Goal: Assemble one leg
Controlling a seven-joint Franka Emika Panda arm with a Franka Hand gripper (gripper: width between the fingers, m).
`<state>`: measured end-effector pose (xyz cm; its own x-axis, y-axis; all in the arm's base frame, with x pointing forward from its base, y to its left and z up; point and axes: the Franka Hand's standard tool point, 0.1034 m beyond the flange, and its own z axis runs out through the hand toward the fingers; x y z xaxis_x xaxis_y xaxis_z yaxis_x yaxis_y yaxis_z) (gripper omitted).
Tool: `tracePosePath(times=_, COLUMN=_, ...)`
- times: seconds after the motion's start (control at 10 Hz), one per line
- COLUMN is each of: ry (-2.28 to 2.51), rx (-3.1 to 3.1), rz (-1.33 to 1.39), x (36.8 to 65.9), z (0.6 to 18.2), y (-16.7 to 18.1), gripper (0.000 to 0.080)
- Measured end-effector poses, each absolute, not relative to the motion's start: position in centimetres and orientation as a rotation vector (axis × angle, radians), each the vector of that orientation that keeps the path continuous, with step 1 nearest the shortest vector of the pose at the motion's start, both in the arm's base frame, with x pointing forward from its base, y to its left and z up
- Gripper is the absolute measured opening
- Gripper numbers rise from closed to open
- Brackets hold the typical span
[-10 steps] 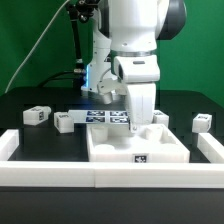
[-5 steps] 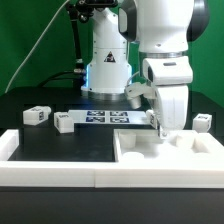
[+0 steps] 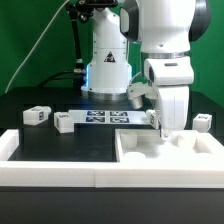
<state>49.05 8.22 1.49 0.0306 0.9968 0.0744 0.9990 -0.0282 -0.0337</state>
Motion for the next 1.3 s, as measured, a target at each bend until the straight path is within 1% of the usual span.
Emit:
tracePosePath(times=0.1, ry=-2.135, rx=-2.200, rz=-0.046, x=49.1, z=1.5, y=8.2, gripper=0.0322)
tracePosePath(times=0.2, ry=-2.134, rx=-2.200, rz=-0.046, x=49.1, z=1.5, y=8.2, gripper=0.0500)
tracePosePath(times=0.3, ry=-2.134, rx=-2.200, rz=-0.046, x=49.1, z=1.5, y=8.2, gripper=0.0500)
tracePosePath(times=0.4, ry=-2.133, rx=-2.201, rz=-0.046, x=49.1, z=1.5, y=8.1, gripper=0.0601)
tracePosePath(times=0.5, ry=-2.133, rx=-2.201, rz=-0.046, x=49.1, z=1.5, y=8.1, gripper=0.0639)
tracePosePath(times=0.9, ry=-2.119, rx=-2.217, rz=-0.047, x=49.1, z=1.6, y=8.2, gripper=0.0648)
tracePosePath(times=1.0, ry=-2.101, rx=-2.253, rz=-0.056, x=48.9, z=2.9, y=8.4, gripper=0.0648)
tracePosePath(times=1.1, ry=-2.082, rx=-2.298, rz=-0.064, x=48.2, z=4.6, y=8.7, gripper=0.0648)
tracePosePath(times=1.2, ry=-2.053, rx=-2.340, rz=-0.066, x=47.4, z=5.7, y=9.0, gripper=0.0648)
tracePosePath(times=1.3, ry=-2.025, rx=-2.375, rz=-0.077, x=46.9, z=6.4, y=9.2, gripper=0.0648)
